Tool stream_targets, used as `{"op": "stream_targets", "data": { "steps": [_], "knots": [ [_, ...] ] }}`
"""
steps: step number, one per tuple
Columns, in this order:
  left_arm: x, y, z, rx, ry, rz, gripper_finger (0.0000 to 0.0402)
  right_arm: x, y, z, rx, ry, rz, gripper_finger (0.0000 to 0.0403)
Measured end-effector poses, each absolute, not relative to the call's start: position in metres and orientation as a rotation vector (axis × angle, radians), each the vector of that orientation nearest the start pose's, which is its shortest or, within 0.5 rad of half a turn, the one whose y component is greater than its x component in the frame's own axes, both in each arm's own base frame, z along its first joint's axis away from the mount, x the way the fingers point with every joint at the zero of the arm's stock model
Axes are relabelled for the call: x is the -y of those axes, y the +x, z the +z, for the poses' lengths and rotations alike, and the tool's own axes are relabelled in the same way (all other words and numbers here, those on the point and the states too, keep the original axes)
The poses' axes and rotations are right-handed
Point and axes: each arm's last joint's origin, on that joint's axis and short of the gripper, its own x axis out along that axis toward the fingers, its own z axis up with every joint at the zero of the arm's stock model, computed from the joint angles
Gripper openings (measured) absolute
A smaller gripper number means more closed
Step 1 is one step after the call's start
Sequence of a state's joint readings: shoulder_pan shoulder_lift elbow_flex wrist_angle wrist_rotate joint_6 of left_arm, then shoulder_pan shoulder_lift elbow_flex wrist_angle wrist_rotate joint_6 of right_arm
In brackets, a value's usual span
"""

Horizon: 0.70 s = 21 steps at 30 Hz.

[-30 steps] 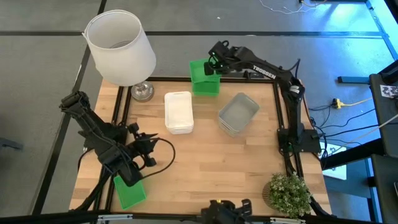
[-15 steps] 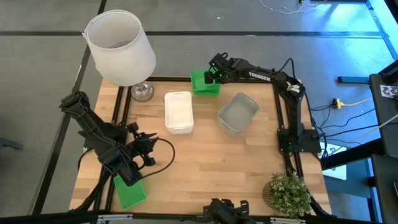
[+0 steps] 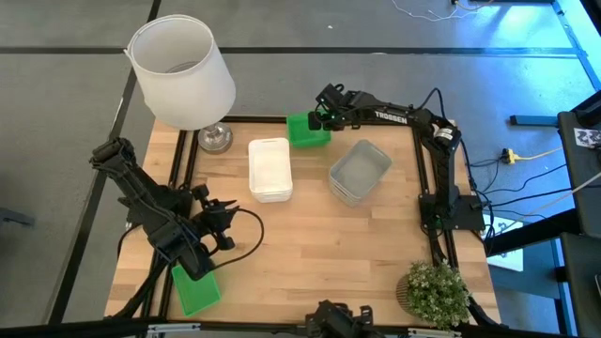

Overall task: Stack baskets by color
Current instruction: Stack the bottom right green bin on the top green bin

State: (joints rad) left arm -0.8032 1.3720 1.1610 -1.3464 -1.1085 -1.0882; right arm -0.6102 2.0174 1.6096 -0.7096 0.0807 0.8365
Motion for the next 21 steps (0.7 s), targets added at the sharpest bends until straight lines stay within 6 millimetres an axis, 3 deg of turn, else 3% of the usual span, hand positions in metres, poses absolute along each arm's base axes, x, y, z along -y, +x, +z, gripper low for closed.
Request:
{"op": "stream_targets", "data": {
  "steps": [17,21],
  "knots": [
    [0.1413,0.1714,0.2877,-0.651,0.244,0.611,0.0065,0.2476,0.3477,0.2168,-0.783,1.057,-1.012,0.0042],
    [0.1413,0.1714,0.2877,-0.651,0.244,0.611,0.0065,0.2475,0.348,0.2169,-0.783,1.052,-1.008,0.0021]
  ]
}}
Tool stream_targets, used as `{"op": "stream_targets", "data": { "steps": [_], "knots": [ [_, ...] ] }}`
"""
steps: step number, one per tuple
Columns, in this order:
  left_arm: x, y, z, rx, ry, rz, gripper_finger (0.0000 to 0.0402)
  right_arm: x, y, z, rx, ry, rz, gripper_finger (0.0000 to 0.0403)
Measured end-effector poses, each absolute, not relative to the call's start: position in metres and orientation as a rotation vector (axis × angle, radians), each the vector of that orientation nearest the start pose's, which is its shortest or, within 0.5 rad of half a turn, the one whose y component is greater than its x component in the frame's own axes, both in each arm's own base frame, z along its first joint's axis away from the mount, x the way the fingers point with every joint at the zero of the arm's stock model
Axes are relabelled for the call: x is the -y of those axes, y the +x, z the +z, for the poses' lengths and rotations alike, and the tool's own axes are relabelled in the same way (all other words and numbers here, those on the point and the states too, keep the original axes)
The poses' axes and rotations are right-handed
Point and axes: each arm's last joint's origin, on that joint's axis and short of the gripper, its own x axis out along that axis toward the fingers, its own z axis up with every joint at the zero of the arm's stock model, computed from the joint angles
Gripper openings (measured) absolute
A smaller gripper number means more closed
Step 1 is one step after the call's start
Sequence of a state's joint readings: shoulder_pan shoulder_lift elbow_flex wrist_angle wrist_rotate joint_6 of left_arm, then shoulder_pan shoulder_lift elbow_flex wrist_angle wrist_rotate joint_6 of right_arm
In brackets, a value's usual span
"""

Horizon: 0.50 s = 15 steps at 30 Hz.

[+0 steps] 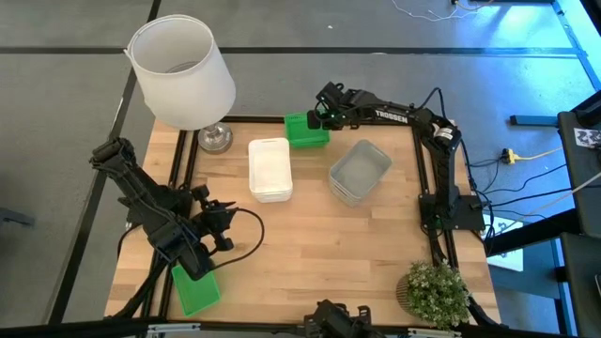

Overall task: Stack baskets by color
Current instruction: Stack the bottom right green bin on the top green bin

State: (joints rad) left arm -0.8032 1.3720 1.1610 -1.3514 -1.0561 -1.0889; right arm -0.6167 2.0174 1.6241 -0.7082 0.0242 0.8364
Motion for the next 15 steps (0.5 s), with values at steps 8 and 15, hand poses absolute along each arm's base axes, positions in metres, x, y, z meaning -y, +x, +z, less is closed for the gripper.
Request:
{"op": "stream_targets", "data": {
  "steps": [8,15],
  "knots": [
    [0.1413,0.1714,0.2877,-0.651,0.244,0.611,0.0065,0.2481,0.3485,0.2173,-0.776,1.048,-1.004,0.0038],
    [0.1412,0.1713,0.2877,-0.651,0.245,0.611,0.0065,0.2482,0.3486,0.2173,-0.776,1.046,-1.003,0.0068]
  ]
}}
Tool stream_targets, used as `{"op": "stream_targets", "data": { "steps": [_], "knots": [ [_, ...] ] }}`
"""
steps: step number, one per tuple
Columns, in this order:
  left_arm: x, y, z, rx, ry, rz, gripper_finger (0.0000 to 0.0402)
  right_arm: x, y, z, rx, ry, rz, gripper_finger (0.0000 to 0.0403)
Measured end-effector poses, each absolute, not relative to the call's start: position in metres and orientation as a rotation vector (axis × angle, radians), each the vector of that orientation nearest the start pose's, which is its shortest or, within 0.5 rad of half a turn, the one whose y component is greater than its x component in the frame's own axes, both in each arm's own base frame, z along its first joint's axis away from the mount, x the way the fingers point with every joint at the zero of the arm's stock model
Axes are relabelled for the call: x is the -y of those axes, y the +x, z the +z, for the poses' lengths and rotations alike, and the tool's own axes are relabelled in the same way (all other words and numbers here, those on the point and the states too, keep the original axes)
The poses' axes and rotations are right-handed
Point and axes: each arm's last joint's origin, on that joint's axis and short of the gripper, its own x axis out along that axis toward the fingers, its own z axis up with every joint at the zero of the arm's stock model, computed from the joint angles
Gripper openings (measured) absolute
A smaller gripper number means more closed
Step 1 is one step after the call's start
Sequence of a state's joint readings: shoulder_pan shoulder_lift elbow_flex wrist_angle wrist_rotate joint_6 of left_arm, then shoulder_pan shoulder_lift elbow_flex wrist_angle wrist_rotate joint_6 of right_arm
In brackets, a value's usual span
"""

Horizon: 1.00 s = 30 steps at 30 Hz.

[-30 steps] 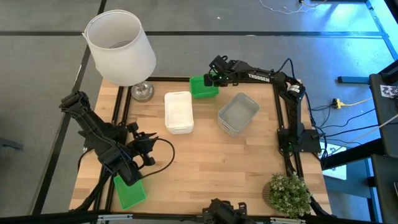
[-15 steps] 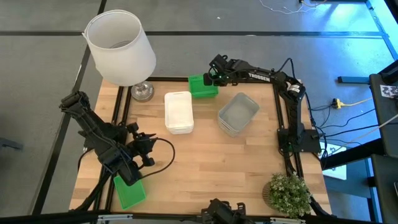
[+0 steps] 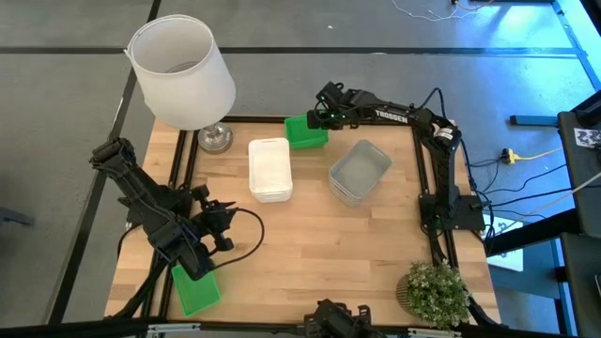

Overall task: Stack baskets by color
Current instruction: Stack the bottom right green bin on the top green bin, then stack the bottom green bin on the top green bin

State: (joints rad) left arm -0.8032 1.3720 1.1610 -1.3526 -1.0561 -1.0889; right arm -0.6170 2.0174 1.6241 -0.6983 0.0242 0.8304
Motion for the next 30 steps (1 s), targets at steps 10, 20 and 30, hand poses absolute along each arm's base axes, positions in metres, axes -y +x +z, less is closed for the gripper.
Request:
{"op": "stream_targets", "data": {
  "steps": [10,20,30],
  "knots": [
    [0.141,0.171,0.288,-0.652,0.247,0.612,0.0065,0.246,0.352,0.23,-0.777,0.916,-1.038,0.007],
    [0.142,0.17,0.285,-0.742,0.204,0.58,0.0065,0.217,0.38,0.261,-0.799,0.698,-0.897,0.007],
    [0.163,0.15,0.277,-1.07,-0.037,0.423,0.0065,0.098,0.42,0.324,-0.912,0.244,-0.564,0.007]
  ]
}}
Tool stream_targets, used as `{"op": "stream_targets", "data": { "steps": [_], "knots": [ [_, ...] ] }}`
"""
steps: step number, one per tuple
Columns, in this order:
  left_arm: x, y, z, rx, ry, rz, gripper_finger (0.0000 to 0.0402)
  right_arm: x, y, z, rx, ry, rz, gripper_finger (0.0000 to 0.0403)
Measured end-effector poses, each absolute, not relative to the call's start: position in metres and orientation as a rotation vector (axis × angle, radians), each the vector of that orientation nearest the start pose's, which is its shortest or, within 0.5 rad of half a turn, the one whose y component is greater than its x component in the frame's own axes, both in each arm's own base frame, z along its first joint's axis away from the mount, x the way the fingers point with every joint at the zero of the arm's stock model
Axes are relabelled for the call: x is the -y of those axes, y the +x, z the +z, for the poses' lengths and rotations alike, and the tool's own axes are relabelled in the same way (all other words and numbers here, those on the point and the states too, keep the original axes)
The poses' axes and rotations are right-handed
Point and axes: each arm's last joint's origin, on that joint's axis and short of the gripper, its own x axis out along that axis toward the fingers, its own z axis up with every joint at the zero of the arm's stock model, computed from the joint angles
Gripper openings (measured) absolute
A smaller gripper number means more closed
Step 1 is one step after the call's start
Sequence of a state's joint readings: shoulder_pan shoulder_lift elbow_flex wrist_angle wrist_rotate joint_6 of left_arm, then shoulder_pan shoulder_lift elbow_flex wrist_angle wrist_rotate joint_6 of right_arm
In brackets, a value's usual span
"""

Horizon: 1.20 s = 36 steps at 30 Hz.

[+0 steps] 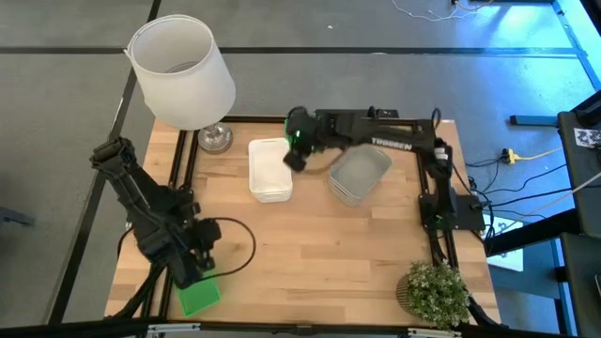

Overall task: Stack baskets by color
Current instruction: Stack the bottom green bin on the top green bin

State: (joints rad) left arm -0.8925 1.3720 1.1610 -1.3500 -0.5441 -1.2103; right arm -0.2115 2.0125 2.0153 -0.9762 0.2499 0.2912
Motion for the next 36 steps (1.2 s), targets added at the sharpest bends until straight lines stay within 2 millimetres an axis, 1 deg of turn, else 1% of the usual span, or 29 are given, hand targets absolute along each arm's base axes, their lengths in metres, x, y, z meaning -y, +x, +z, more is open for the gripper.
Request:
{"op": "stream_targets", "data": {
  "steps": [4,9,12,16,21,25,32,36],
  "knots": [
    [0.176,0.136,0.276,-1.104,-0.119,0.387,0.0065,0.034,0.426,0.349,-0.895,0.11,-0.41,0.007],
    [0.19,0.114,0.276,-1.128,-0.192,0.357,0.0065,-0.037,0.425,0.37,-0.837,-0.047,-0.205,0.007],
    [0.196,0.105,0.275,-1.16,-0.202,0.328,0.0065,-0.073,0.419,0.379,-0.806,-0.105,-0.11,0.007],
    [0.199,0.099,0.275,-1.204,-0.297,0.367,0.006,-0.112,0.408,0.39,-0.763,-0.172,0.0,0.007],
    [0.199,0.099,0.275,-1.197,-0.353,0.402,0.0033,-0.147,0.396,0.399,-0.724,-0.227,0.094,0.007],
    [0.199,0.1,0.275,-1.177,-0.389,0.429,0.003,-0.168,0.387,0.4,-0.715,-0.244,0.145,0.007],
    [0.196,0.106,0.273,-1.227,-0.47,0.488,0.0065,-0.19,0.377,0.4,-0.706,-0.259,0.198,0.007],
    [0.192,0.112,0.262,-1.274,-0.491,0.527,0.0087,-0.197,0.374,0.4,-0.705,-0.261,0.213,0.007]
  ]
}}
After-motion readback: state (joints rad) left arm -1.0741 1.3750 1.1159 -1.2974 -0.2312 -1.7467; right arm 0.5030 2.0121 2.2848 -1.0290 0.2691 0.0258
